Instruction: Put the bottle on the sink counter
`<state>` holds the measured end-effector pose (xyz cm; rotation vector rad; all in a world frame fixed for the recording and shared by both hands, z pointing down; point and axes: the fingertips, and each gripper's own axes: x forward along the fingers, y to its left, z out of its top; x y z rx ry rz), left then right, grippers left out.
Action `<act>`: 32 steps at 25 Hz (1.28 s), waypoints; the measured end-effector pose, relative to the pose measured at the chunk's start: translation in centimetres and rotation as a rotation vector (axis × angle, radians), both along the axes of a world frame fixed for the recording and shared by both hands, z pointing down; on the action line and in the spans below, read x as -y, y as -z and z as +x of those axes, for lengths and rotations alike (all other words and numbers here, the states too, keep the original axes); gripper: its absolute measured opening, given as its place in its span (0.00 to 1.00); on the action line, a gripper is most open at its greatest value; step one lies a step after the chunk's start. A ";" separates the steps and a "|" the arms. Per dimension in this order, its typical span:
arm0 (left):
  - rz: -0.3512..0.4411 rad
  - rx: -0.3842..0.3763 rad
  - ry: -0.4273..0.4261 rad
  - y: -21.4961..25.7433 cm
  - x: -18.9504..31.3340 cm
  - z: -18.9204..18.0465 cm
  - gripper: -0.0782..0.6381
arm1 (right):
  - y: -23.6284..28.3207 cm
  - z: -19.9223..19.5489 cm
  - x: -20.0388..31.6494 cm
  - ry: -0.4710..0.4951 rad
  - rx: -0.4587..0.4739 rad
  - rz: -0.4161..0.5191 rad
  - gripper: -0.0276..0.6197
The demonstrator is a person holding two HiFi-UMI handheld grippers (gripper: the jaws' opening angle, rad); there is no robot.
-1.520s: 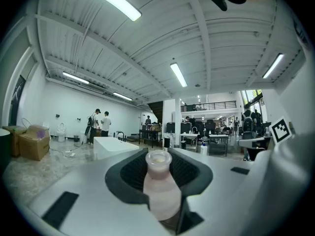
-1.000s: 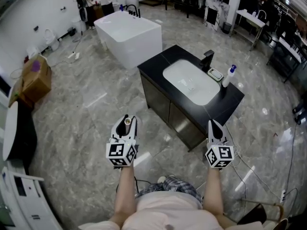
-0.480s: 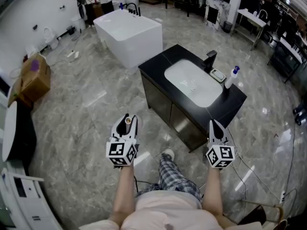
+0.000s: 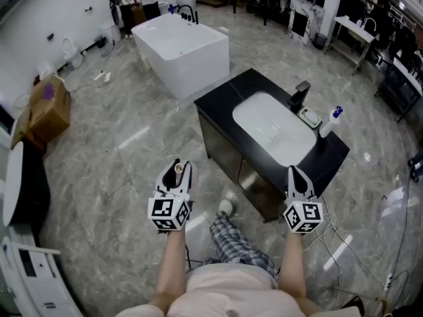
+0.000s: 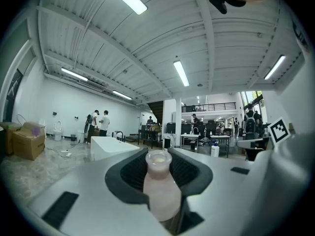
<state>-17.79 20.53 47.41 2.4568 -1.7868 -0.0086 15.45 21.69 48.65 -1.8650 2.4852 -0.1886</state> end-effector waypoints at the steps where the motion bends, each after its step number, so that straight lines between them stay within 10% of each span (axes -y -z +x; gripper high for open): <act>1: 0.000 0.002 -0.001 -0.3 1.3 -0.2 0.30 | -0.3 -0.2 1.4 0.002 0.002 -0.001 0.07; 9: -0.002 0.020 -0.024 -2.2 15.7 0.9 0.30 | -2.3 -0.5 15.8 -0.007 0.031 -0.005 0.07; 19: 0.014 0.011 -0.125 2.1 45.1 0.9 0.30 | 1.6 -2.7 42.4 -0.082 0.031 -0.012 0.07; 32: -0.016 0.023 -0.241 3.1 57.6 5.3 0.30 | 3.6 -1.8 53.5 -0.127 0.028 -0.016 0.07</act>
